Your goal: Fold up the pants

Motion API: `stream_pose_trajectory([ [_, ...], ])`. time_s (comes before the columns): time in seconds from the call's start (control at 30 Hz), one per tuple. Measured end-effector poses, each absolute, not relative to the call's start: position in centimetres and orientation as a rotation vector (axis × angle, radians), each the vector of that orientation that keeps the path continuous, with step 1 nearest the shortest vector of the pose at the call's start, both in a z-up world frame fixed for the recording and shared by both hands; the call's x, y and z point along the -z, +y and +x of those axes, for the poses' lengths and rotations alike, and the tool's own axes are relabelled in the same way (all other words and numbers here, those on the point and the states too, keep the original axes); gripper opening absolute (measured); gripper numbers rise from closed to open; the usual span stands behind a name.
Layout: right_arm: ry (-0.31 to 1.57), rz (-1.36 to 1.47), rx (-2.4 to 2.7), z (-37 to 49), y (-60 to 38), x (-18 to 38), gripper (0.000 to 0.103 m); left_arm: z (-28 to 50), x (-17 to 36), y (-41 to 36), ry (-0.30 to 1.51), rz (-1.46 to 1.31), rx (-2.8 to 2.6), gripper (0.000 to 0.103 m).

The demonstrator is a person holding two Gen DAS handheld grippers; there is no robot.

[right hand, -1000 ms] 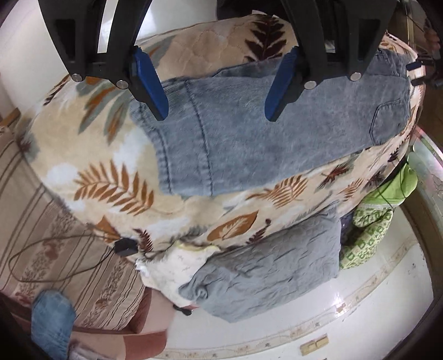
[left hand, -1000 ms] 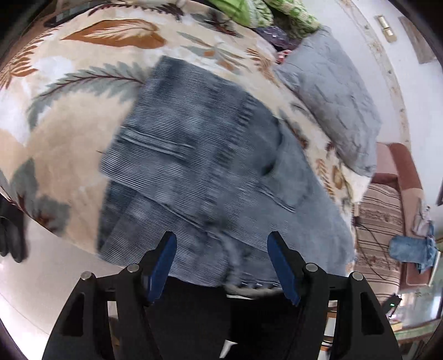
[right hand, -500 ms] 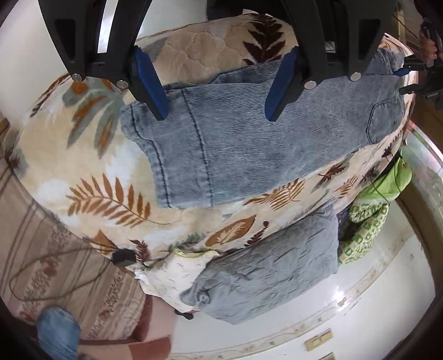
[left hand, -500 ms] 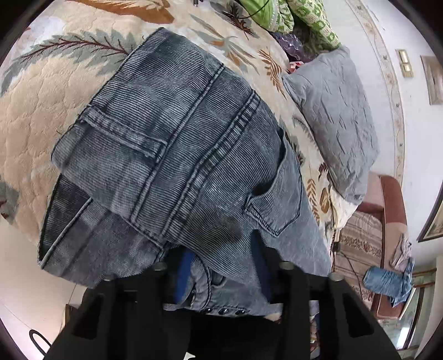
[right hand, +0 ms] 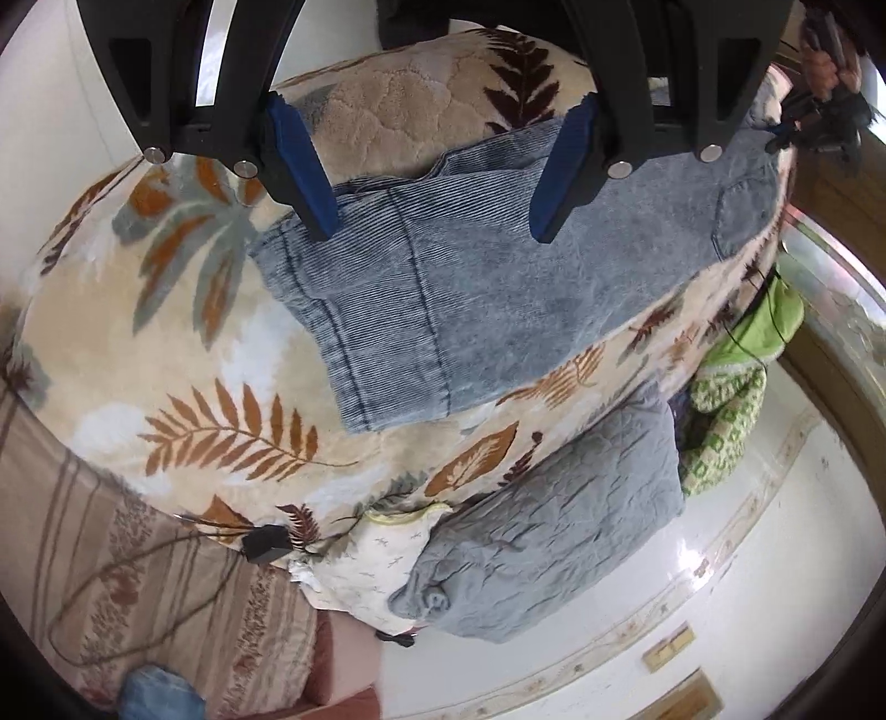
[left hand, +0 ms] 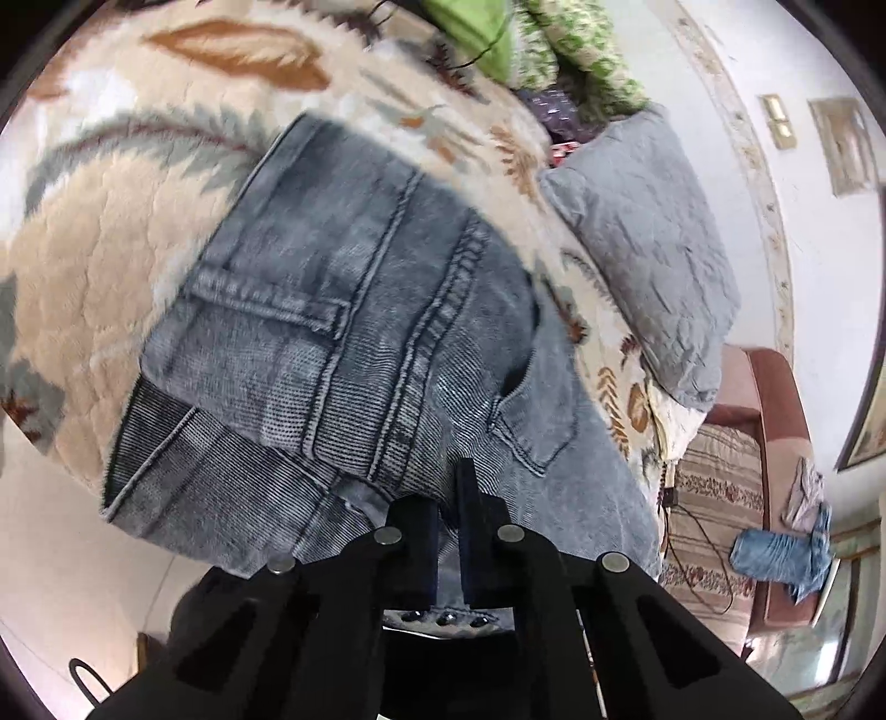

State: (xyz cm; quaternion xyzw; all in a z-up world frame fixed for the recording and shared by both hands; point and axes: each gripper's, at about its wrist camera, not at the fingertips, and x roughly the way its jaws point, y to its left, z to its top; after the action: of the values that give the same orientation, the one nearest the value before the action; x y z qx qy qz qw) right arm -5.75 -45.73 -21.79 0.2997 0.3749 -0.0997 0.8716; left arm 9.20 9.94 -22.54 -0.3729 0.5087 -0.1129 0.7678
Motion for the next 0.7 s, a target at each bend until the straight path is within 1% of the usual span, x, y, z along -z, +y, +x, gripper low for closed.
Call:
stream_pose_trajectory([
  [0.2,0.777,0.961,0.028,-6.1,-46.6,24.5,0.075,7.3,19.2,9.8,1.050,-0.753,0.297,0.005],
  [0.3,0.827,1.023,0.010,-5.2,-45.9,25.8,0.074,6.1,18.2,9.8,1.041,-0.721,0.311,0.005],
  [0.33,0.830,1.026,0.029,-5.1,-45.9,26.1,0.073,5.7,18.2,10.0,1.043,-0.712,0.310,0.005],
  [0.4,0.817,1.051,0.075,-4.9,-46.5,26.5,0.066,5.1,18.5,10.3,1.051,-0.692,0.296,0.005],
  [0.43,0.814,1.060,0.097,-4.9,-46.8,26.6,0.057,4.9,18.9,10.5,1.056,-0.675,0.286,0.005],
  [0.47,0.815,1.057,0.127,-5.0,-47.1,26.7,0.045,4.7,19.4,10.5,1.067,-0.656,0.277,0.005],
  [0.5,0.819,1.035,0.162,-5.0,-47.3,26.5,0.037,4.7,20.1,10.6,1.090,-0.631,0.263,0.005],
  [0.53,0.830,0.995,0.206,-5.1,-47.5,26.4,0.026,4.9,21.5,10.6,1.140,-0.606,0.233,0.005],
  [0.57,0.843,0.964,0.230,-5.0,-47.6,26.4,0.023,5.0,22.6,10.6,1.177,-0.608,0.215,0.005],
  [0.6,0.862,0.950,0.237,-4.9,-47.7,26.6,0.023,5.1,24.1,10.9,1.227,-0.619,0.190,0.005],
  [0.7,0.933,0.839,0.271,-4.3,-46.9,26.2,0.021,5.0,25.2,11.1,1.282,-0.576,0.165,0.005],
])
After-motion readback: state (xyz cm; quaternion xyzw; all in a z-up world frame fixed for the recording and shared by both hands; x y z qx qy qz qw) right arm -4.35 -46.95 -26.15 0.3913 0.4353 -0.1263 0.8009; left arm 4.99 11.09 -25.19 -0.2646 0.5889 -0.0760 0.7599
